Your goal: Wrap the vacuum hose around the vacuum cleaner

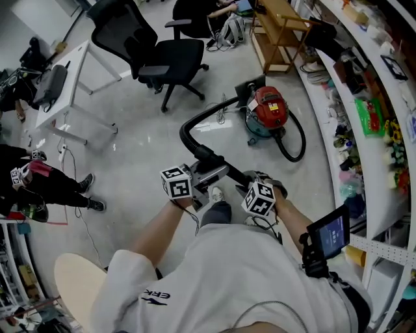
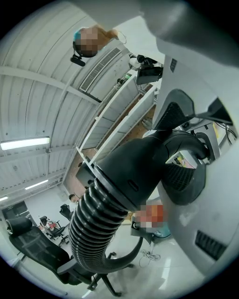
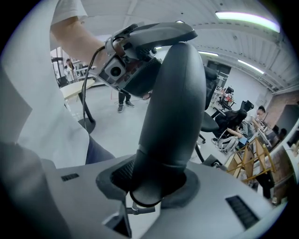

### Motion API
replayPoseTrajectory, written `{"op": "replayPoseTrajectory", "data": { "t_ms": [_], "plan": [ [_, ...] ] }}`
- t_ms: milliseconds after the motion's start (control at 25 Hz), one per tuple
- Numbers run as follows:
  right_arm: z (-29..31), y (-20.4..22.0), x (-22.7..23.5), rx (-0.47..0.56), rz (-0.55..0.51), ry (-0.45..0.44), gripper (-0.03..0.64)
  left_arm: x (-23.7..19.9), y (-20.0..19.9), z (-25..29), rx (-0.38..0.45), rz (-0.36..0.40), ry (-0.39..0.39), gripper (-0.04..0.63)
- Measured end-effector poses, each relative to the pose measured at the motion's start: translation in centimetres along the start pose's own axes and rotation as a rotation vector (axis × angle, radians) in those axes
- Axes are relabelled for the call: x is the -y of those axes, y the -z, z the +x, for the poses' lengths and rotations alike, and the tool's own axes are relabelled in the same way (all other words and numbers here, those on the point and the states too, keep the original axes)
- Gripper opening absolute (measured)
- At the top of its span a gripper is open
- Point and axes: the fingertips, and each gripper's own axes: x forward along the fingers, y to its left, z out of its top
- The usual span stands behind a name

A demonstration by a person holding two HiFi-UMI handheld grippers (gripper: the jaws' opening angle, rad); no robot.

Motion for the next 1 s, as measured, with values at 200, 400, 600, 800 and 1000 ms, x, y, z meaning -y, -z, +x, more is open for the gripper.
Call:
{"op": "replayPoseTrajectory", "data": {
  "t_ms": [200,400,600,800,1000],
  "plan": [
    [-2.5,5.1,-5.5,0.005,-0.025,-0.02,0.133,4.2,6.7,1.5,-0.013,-0.009,-0.027,0.224],
    [-5.2,8.7,-9.6,0.021,-0.017,-0.027,0.133,8.0,11.2,3.1,-0.041,-0.008,-0.029,0.224],
    [-7.1,10.7,-12.2,0.027,-0.003,-0.017,0.133,10.9,13.9,4.3,-0.079,0.006,-0.014,0.221],
    [-7.8,11.9,-15.0,0.019,0.009,-0.011,0.132,12.8,16.5,4.1,-0.124,0.002,0.005,0.219],
    [-7.9,12.5,-18.6,0.002,0.037,0.008,0.129,14.6,19.4,2.6,-0.16,-0.002,0.037,0.216]
  ]
}}
